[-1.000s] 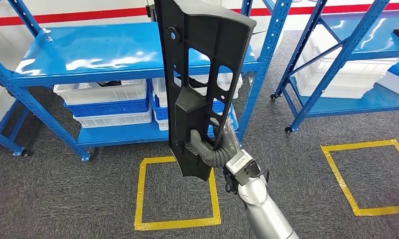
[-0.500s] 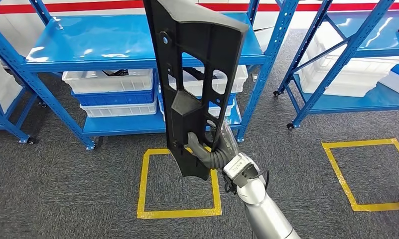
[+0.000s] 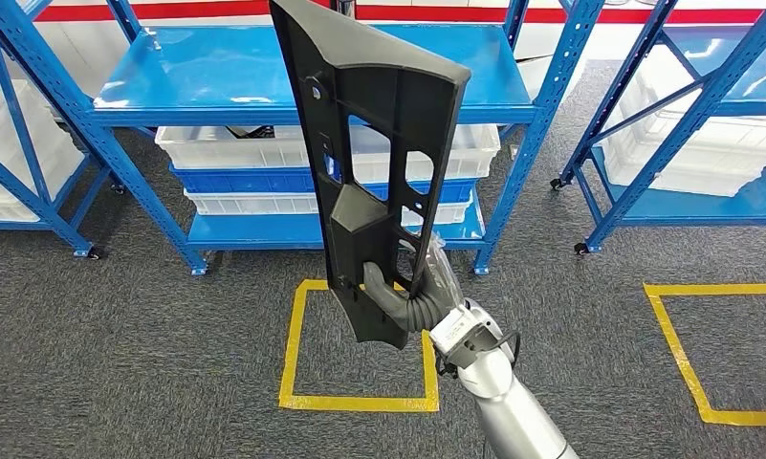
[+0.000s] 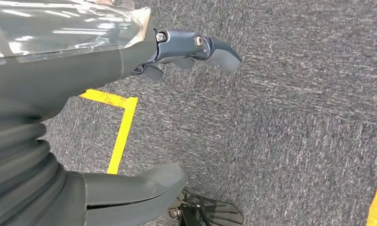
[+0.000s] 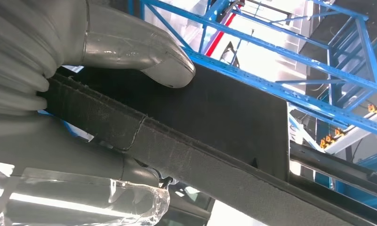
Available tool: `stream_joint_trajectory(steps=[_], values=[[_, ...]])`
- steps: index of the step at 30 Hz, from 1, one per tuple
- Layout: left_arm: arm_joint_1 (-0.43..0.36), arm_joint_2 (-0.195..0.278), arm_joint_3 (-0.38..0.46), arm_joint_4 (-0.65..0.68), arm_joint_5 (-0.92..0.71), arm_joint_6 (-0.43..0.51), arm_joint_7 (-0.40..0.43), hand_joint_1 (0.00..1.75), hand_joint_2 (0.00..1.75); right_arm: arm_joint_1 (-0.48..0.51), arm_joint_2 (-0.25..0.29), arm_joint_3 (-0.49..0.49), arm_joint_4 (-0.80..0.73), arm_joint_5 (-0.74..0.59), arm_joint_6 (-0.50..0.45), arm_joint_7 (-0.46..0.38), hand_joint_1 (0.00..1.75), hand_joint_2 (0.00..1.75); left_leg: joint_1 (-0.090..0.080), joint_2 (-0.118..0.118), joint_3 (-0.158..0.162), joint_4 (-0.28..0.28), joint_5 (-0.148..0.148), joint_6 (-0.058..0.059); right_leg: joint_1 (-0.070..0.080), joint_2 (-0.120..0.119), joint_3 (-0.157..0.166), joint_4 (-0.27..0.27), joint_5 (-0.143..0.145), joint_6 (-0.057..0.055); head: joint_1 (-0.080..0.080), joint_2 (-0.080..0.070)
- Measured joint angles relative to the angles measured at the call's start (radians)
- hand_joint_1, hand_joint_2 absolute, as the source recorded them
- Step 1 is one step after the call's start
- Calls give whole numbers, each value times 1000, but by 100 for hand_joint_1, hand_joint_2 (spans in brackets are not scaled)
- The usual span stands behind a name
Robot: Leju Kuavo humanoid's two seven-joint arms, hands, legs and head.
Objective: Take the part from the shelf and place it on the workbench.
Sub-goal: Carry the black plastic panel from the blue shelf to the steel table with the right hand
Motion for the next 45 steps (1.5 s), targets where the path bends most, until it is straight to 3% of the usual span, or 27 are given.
stream_joint_trajectory(steps=[2, 3, 5, 6, 7, 8, 9, 11, 12, 14, 17, 19, 21, 22, 23, 24, 26, 28, 31, 33, 36, 37, 38, 39, 42, 43, 45], values=[[4, 1, 4, 0, 2, 3, -5, 0, 175, 7, -1, 0, -6, 0, 0, 0, 175, 175, 2, 8, -12, 19, -17, -10, -8, -9, 1, -3, 10, -14, -1, 0], [4, 1, 6, 0, 2, 3, -6, 0, 175, 11, -1, 0, -9, 0, 0, -1, 175, 175, 3, 17, -29, 58, -45, -15, -13, -15, 0, -5, 13, -20, -2, 0], [5, 0, 9, 0, 1, 3, -3, 0, 175, 24, -2, -2, -17, 0, -1, -4, 175, 175, 5, 34, -82, 187, -117, -23, -11, -29, -2, -5, 16, -25, -4, 0], [5, 0, 10, 0, 0, 3, 0, 0, 175, 34, -3, -3, -23, 0, -1, -6, 175, 175, 7, 37, -107, 248, -142, -26, -10, -37, -2, -5, 16, -25, -3, 0], [6, 1, 12, 0, 0, 3, 4, 0, 175, 45, -4, -5, -30, 0, -2, -7, 175, 175, 8, 39, -119, 278, -148, -29, -9, -44, -3, -4, 15, -25, -3, 0], [7, 2, 13, 0, -1, 3, 8, 0, 175, 57, -6, -8, -38, 0, -3, -8, 175, 175, 10, 42, -112, 271, -134, -30, -8, -50, -2, -4, 15, -25, -3, 0], [8, 3, 14, 0, -2, 3, 10, 0, 175, 69, -7, -12, -48, 1, -3, -8, 175, 175, 12, 47, -85, 223, -105, -30, -9, -56, -2, -4, 15, -25, -3, 0], [9, 6, 16, 0, -5, 1, 12, 0, 175, 87, -10, -23, -67, 5, -3, -12, 175, 175, 12, 71, -14, 86, -49, -28, -4, -64, -2, -2, 12, -21, -4, 0], [8, 7, 16, 0, -9, 0, 11, 0, 175, 95, -11, -27, -76, 8, -2, -14, 175, 175, 10, 82, 10, 38, -36, -23, 0, -67, -3, -1, 10, -17, -3, 0], [8, 7, 16, 0, -16, -3, 7, 0, 175, 109, -15, -33, -92, 16, 0, -21, 175, 175, 3, 87, 18, 11, -36, -11, 9, -74, -8, 1, 9, -9, -1, 0], [8, 7, 16, 0, -20, -4, 3, 0, 175, 127, -18, -35, -108, 20, 4, -27, 175, 175, 0, 69, 14, 4, -27, 13, 8, -71, -18, 20, -6, 5, 0, 0], [7, 6, 16, 0, -23, -6, 0, 0, 175, 135, -21, -36, -116, 21, 4, -29, 175, 175, 2, 58, 12, 0, -20, 29, 3, -46, -62, 110, -54, 3, 1, 0], [6, 7, 16, 0, -26, -8, -3, 0, 175, 145, -25, -39, -119, 24, 4, -32, 175, 175, 1, 44, 6, 0, -16, 37, 2, -31, -126, 245, -107, 0, 2, 0], [6, 6, 16, 0, -29, -9, -4, 0, 175, 152, -27, -40, -120, 26, 4, -34, 175, 175, 1, 35, 3, 0, -15, 38, 1, -29, -145, 285, -118, 4, 2, 0], [7, 6, 16, 0, -32, -10, -5, 0, 175, 159, -29, -40, -122, 29, 4, -38, 175, 175, 1, 26, 2, 0, -13, 37, 1, -27, -146, 289, -113, 11, 2, 0], [7, 5, 16, 0, -36, -10, -5, 0, 175, 167, -30, -41, -126, 31, 4, -41, 175, 175, 1, 17, 1, 0, -11, 36, 0, -26, -125, 252, -93, 20, 2, 0], [7, 3, 16, 0, -44, -10, -5, 0, 175, 179, -33, -42, -139, 35, 3, -48, 175, 175, 0, 0, 0, 1, -7, 29, -5, -8, -53, 110, -41, 32, 2, 0], [7, 1, 15, 0, -50, -10, -4, 0, 175, 193, -34, -44, -154, 38, 1, -53, 175, 175, -3, -12, -2, 3, -3, 19, -6, 10, -13, 18, -11, 25, 1, 0], [7, 2, 15, 0, -56, -11, -2, 0, 175, 218, -36, -49, -177, 40, 4, -69, 175, 175, -2, -22, -8, 1, 4, 1, -4, 0, -8, 5, 3, 0, 0, 0], [6, 4, 15, 0, -60, -14, 1, 0, 175, 226, -36, -50, -192, 43, 10, -77, 175, 175, 1, -4, -25, 34, -23, -9, -11, -12, -7, 2, 12, -16, -2, 0], [1, 4, 13, 0, -66, -17, 6, 0, 175, 234, -37, -53, -209, 46, 16, -83, 175, 175, 5, 34, -100, 215, -125, -22, -8, -34, -11, 1, 17, -28, -6, 0], [0, 3, 12, 0, -66, -17, 6, 0, 175, 236, -38, -55, -211, 47, 17, -84, 175, 175, 6, 39, -121, 266, -144, -25, -6, -42, -12, 1, 17, -28, -6, 0], [0, 3, 10, 0, -67, -17, 6, 0, 175, 237, -38, -56, -212, 47, 18, -84, 175, 175, 6, 42, -124, 283, -144, -27, -5, -50, -13, 2, 17, -29, -6, 0], [0, 4, 10, 0, -67, -18, 7, 0, 175, 237, -39, -57, -214, 47, 18, -84, 175, 175, 7, 44, -108, 259, -126, -27, -5, -56, -12, 2, 17, -29, -6, 0], [-4, 5, 7, 0, -71, -17, 7, 0, 175, 237, -39, -59, -223, 47, 18, -84, 175, 175, 5, 73, 3, 63, -50, -19, 1, -73, -10, 3, 15, -26, -6, 0], [-7, 6, 5, 0, -73, -16, 7, 0, 175, 237, -39, -61, -228, 48, 18, -84, 175, 175, 2, 81, 24, 21, -40, -14, 5, -78, -11, 3, 15, -24, -5, 0], [-12, 6, 2, 0, -74, -14, 9, 0, 175, 235, -39, -65, -241, 48, 18, -84, 175, 175, -5, 75, 29, 2, -37, -3, 11, -87, -14, 2, 14, -17, -4, 0]])
